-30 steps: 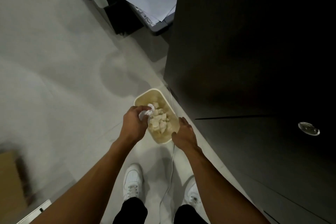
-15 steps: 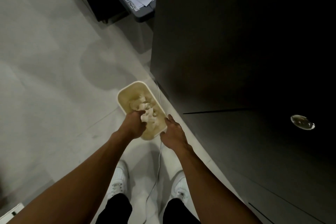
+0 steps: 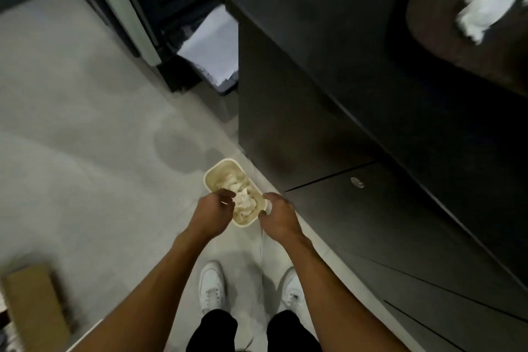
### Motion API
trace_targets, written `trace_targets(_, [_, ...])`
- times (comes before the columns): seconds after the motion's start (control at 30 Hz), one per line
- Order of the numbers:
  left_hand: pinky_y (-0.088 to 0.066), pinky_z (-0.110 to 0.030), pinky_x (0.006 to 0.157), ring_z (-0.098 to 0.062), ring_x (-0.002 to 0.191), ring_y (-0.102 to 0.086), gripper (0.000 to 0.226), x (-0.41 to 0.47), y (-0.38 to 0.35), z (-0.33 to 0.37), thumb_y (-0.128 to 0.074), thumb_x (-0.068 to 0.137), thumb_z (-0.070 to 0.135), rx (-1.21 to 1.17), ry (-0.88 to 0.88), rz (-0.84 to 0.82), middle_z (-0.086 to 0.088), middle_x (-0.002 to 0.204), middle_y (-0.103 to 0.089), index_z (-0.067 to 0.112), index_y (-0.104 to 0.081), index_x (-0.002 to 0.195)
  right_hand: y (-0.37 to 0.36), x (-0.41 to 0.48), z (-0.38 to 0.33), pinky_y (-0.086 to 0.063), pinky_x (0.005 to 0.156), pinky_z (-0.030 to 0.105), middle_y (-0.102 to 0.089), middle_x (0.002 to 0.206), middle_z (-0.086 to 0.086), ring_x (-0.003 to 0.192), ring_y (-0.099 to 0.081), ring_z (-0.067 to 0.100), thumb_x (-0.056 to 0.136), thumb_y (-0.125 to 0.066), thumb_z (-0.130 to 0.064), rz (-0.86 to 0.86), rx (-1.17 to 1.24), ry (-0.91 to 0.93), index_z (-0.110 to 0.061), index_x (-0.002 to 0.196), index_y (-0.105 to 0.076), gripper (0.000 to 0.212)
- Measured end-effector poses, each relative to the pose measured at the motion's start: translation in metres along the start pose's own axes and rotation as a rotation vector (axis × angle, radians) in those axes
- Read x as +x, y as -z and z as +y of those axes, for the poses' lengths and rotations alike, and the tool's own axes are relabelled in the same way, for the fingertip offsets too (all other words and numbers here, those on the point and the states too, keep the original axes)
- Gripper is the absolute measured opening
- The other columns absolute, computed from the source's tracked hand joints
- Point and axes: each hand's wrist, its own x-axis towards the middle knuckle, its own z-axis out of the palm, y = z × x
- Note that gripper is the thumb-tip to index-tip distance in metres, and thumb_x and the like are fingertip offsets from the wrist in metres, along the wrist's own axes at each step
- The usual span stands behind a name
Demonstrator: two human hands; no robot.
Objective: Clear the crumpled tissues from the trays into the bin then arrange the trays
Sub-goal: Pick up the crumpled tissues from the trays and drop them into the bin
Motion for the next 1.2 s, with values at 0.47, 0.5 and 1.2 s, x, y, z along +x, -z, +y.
trace_targets(0.47, [-0.048,-0.009,0.079,0.004,0.091,-0.065,0.021,-0.135,0.105,0.189,-0.064,0.097,0.018,-0.09,-0.37,0.005,0.017,0.101,-0.07,0.032,-0.069,0.112,0.153,-0.182,-0.085,-0.049,0.101,0.025,-0.066,0.123,-0.01,0.115,-0.06,0.009,0.091,-0.066,-0.019,0.357,0.242,0.129,-0.028,0.121,-0.069,0.032])
trace_targets(0.5, [-0.049,-0.008,0.08,0.007,0.09,-0.064,0.021,-0.143,0.108,0.204,-0.064,0.097,0.018,-0.098,-0.409,0.004,0.019,0.099,-0.069,0.032,-0.069,0.112,0.165,-0.195,-0.088,-0.049,0.1,0.024,-0.066,0.121,-0.011,0.115,-0.06,0.007,0.09,-0.067,-0.02,0.396,0.251,0.142,-0.029,0.12,-0.07,0.031])
trace_targets(1.2, [-0.042,0.002,0.075,0.004,0.096,-0.064,0.023,-0.248,0.034,0.473,-0.067,0.096,0.017,-0.047,-0.921,-0.161,0.014,0.108,-0.07,0.021,-0.069,0.118,0.376,-0.363,-0.001,-0.052,0.084,0.019,-0.066,0.1,-0.017,0.089,-0.062,0.0,0.09,-0.069,-0.021,0.989,0.473,0.147,-0.025,0.114,-0.072,0.024])
